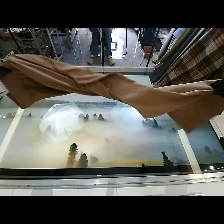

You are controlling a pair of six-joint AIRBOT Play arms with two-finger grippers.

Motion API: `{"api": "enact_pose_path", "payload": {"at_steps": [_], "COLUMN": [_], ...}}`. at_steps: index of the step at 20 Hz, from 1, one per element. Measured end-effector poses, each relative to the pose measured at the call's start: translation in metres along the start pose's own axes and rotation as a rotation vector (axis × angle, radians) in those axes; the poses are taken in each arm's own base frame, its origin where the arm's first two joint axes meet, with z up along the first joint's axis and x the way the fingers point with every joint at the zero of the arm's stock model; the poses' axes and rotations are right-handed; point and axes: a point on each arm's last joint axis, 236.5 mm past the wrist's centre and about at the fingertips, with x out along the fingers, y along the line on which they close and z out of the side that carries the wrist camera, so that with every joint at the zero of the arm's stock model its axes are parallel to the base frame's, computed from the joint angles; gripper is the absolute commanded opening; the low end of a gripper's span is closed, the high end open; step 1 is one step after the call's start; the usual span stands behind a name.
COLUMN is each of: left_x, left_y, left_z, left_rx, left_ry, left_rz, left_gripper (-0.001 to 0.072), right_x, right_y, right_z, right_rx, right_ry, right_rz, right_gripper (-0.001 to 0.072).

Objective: Fold the clothes and pants, and hang the long-sleeved shirts on hangers.

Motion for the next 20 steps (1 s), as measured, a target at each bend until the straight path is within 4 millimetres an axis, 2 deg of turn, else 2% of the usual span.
{"api": "enact_pose_path", "payload": {"at_steps": [2,5,8,10,11,12,13,14,16,17,18,20], "left_x": [-0.018,-0.020,-0.001,0.017,0.027,0.037,0.047,0.057,0.068,0.070,0.068,0.053], "left_y": [0.004,0.030,0.069,0.093,0.104,0.116,0.129,0.143,0.170,0.181,0.192,0.218], "left_z": [-0.006,-0.030,-0.069,-0.101,-0.116,-0.130,-0.139,-0.146,-0.157,-0.160,-0.162,-0.172], "left_rx": [0.006,-0.035,-0.106,-0.162,-0.187,-0.216,-0.243,-0.270,-0.315,-0.333,-0.352,-0.379], "left_ry": [0.002,0.081,0.204,0.291,0.322,0.344,0.346,0.339,0.333,0.323,0.314,0.321], "left_rz": [0.049,0.134,0.201,0.215,0.218,0.224,0.231,0.242,0.274,0.287,0.306,0.374], "left_gripper": [0.0014,0.0015,0.0015,0.0016,0.0018,0.0168,0.0531,0.0695,0.0692,0.0653,0.0577,0.0571], "right_x": [-0.017,-0.014,0.016,0.051,0.073,0.097,0.123,0.146,0.183,0.195,0.202,0.205], "right_y": [0.001,0.007,0.003,0.000,-0.004,-0.010,-0.018,-0.025,-0.037,-0.047,-0.057,-0.080], "right_z": [-0.013,-0.050,-0.086,-0.109,-0.120,-0.126,-0.130,-0.137,-0.150,-0.160,-0.171,-0.202], "right_rx": [0.006,0.036,0.085,0.131,0.161,0.194,0.233,0.262,0.317,0.335,0.357,0.415], "right_ry": [0.034,0.179,0.323,0.396,0.420,0.422,0.411,0.416,0.428,0.442,0.457,0.493], "right_rz": [-0.012,0.020,0.045,0.071,0.075,0.068,0.054,0.045,0.030,0.008,-0.007,-0.036], "right_gripper": [0.0017,0.0017,0.0018,0.0020,0.0169,0.0548,0.0676,0.0607,0.0574,0.0562,0.0562,0.0562]}}
